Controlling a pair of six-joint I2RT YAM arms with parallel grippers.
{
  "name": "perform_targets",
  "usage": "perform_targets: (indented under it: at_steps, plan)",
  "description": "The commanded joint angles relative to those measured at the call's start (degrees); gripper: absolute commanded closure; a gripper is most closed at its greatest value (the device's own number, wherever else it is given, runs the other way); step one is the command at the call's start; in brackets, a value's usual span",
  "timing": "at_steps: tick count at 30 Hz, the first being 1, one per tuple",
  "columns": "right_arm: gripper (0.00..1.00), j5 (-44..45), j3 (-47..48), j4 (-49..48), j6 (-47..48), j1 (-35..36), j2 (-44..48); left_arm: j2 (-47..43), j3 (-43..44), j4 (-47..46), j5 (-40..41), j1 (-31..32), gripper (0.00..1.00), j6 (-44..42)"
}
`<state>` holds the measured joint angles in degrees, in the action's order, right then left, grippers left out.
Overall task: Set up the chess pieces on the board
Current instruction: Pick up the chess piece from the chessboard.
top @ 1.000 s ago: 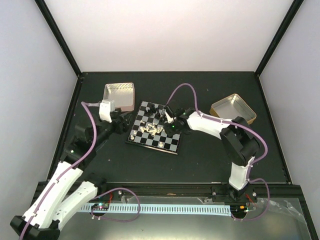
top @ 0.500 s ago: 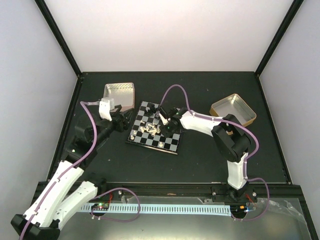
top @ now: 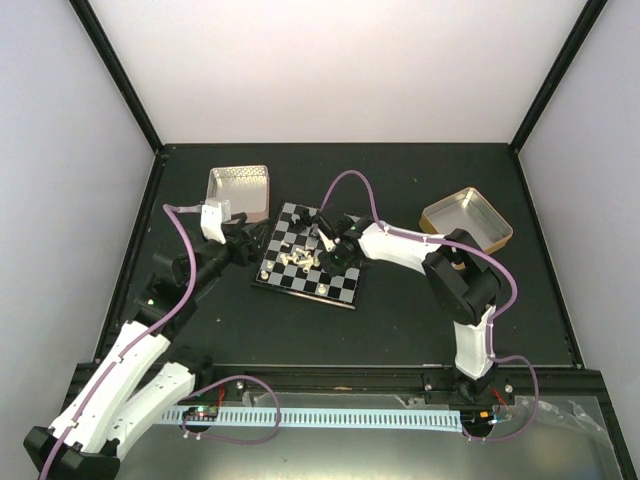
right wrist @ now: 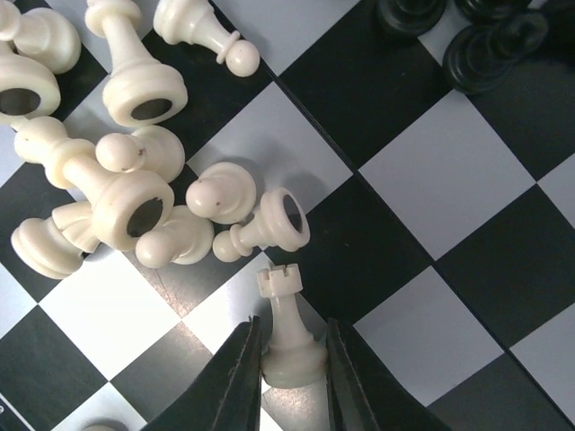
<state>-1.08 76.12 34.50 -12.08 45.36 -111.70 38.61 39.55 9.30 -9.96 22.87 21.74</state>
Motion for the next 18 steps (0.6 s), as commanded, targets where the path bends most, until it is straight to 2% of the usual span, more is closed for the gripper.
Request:
perform_targets:
  at_steps: [1,5,8,15,18]
  plan:
    - [0.82,1.1,1.2,1.5,0.0,0.3,-1.1,-0.5,0.0,-2.1,-1.1,-0.3,0.26,1.0]
    - [0.90,0.6,0.9,0.4,-0.2,0.3,-1.0,-0.7,-0.6,-2.0,-0.4,-0.3,0.25,1.9]
    - [0.92,0.8,-1.3,-2.3,-0.2,0.3,1.4,-0.8,-1.0,-2.1,-0.4,-0.3,0.25,2.6]
    - [0.93,-2.1,-12.0,-16.6,0.4,0.3,14.9,0.8,-1.8,-1.7,1.7,-0.3,0.22,6.8]
    - [0.93,-3.8,-15.6,-21.8,0.3,0.3,20.3,3.0,-1.8,-2.4,-1.5,-0.3,0.21,8.6]
